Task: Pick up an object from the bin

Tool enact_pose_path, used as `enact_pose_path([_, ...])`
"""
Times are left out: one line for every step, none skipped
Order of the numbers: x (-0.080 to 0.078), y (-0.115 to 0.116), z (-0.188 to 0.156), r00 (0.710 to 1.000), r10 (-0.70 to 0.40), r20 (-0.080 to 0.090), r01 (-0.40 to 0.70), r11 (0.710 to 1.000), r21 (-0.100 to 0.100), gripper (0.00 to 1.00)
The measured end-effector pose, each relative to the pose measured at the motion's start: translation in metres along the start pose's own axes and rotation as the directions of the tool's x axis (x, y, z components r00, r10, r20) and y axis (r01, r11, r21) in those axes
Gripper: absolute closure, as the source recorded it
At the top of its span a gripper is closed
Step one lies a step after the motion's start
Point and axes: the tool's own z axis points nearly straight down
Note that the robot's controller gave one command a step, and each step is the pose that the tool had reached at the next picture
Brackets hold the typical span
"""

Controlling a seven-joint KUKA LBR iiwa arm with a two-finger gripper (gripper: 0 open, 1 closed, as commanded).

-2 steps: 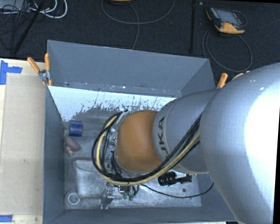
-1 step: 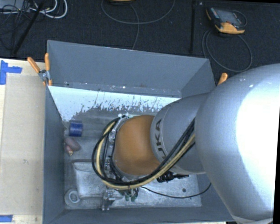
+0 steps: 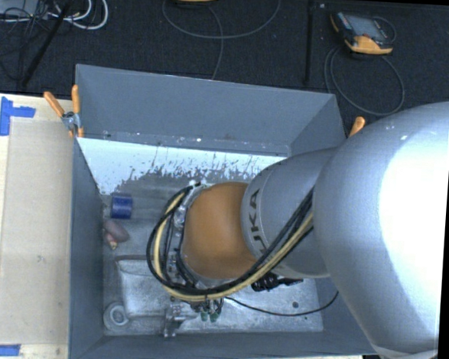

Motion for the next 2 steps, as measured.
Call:
enact_pose_path([0.0,0.001,-0.002,1.0,0.0,-0.001,0.0,1.0,-0.001,1.0])
enact_pose_path([-0.001,0.0,-0.037,1.0,0.0,-0.005,0.0,1.0,0.0,1.0])
